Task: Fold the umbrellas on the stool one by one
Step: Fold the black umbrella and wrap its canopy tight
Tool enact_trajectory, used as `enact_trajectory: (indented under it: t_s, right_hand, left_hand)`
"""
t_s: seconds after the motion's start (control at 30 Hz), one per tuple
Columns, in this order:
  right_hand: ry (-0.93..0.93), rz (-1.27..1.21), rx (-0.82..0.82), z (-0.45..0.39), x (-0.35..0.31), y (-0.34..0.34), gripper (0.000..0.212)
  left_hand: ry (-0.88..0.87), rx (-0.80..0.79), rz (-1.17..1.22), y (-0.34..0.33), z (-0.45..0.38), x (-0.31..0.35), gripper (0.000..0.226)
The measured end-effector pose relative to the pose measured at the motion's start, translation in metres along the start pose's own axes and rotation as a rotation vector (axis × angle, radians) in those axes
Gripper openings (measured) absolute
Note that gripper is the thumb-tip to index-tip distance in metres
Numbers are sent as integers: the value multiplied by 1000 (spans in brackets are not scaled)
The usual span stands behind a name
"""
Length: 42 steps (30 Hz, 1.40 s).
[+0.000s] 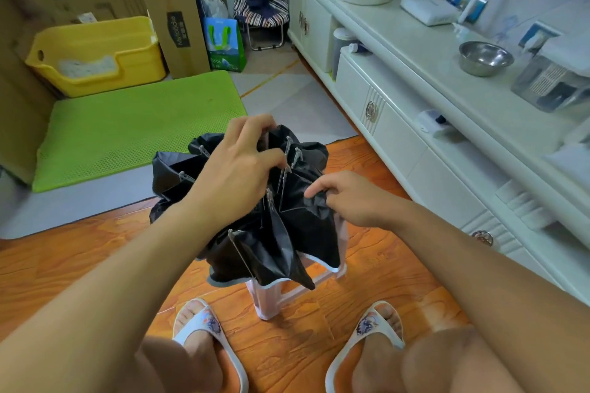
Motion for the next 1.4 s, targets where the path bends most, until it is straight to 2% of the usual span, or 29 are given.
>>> enact_trajectory:
  t_s: [0.1, 0.23, 0.3, 0.4, 0.43, 0.5, 0.6, 0.63, 0.67, 0.73, 0.77, 0.8, 0.83, 0.87, 0.9, 0.93, 0.97, 1.03, 1.07, 1.1, 1.17, 1.2, 1.23, 1.3, 1.37, 1.4]
  right_hand:
    - [46, 93, -7, 1, 9, 2, 19]
    - [35, 286, -15, 6, 34, -9, 32]
    - [83, 355, 200, 10, 38, -12, 21]
    - [377, 397, 678, 31, 20, 2, 13]
    - [479, 441, 742, 37, 13, 3, 13]
    - [597, 539, 681, 42, 7, -3, 11]
    - [597, 527, 572, 44, 11, -12, 12]
    - [555, 437, 552, 45, 11, -14, 21]
    - [466, 318, 517, 43, 14, -15, 39]
    - [160, 87, 377, 33, 31, -20, 76]
    - [14, 22, 304, 29, 43, -25, 75]
    - [-79, 0, 261, 28, 51, -28, 55]
    - [-78, 45, 301, 28, 55, -28, 23]
    - [-13, 131, 413, 30, 54, -22, 7]
    - [84, 214, 517, 33, 51, -18, 20]
    - [134, 264, 535, 35, 49, -17, 27]
    - [120, 315, 474, 33, 51, -19, 31]
    - [-84, 404, 302, 27, 65, -23, 29]
    - [-165, 417, 282, 25, 75, -20, 22]
    - [-196, 412, 254, 24, 81, -16, 16]
    - [-236, 329, 232, 24, 83, -6, 42]
    - [-249, 241, 290, 25, 80, 2, 53]
    - [-243, 161, 379, 27, 77, 10, 55]
    - [-177, -35, 459, 21, 65, 18, 39]
    - [-180, -213, 423, 14, 55, 15, 8]
    - [-178, -234, 379, 11, 51, 13, 9]
  left_hand:
    - [138, 25, 13, 1, 3, -14, 32]
    - [237, 34, -8, 1, 6, -30, 32]
    - [255, 31, -22, 1, 6, -33, 30]
    - [270, 21, -34, 0, 6, -35, 29]
    - [272, 22, -40, 1, 6, -36, 30]
    - [269, 31, -50, 0, 6, -37, 31]
    - [268, 50, -42, -1, 5, -38, 31]
    - [272, 58, -40, -1, 6, -38, 31]
    - [275, 63, -40, -1, 6, -39, 31]
    - [273, 70, -45, -1, 6, -38, 31]
    - [271, 70, -48, -1, 6, -37, 32]
    - [271, 69, -52, -2, 6, -36, 32]
    - [270, 65, -52, -3, 5, -35, 32]
    - [265, 62, -53, -3, 5, -34, 32]
    - [258, 61, -55, -3, 4, -32, 31]
    - [253, 63, -60, -3, 4, -32, 31]
    - [252, 66, -64, -3, 4, -32, 31]
    - [260, 71, -56, -3, 4, -33, 31]
    - [264, 70, -50, -3, 4, -34, 32]
    - [267, 70, -49, -3, 4, -35, 32]
    - [272, 80, -59, -3, 4, -38, 32]
    - [269, 85, -59, -3, 4, -38, 32]
    - [267, 88, -57, -3, 4, -39, 32]
    - [266, 88, -63, -3, 4, -38, 33]
    - [257, 81, -68, -4, 3, -36, 34]
    - [254, 78, -69, -4, 2, -35, 34]
Point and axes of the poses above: each hand's wrist, its own z-axis away from the middle knuckle, its own y-axis out of the back of the hand, x = y × z, the point moved 5 cm from there along -z, towards the middle knuckle, and after that the axes turned 1 degree about x, right-handed, at the moved point
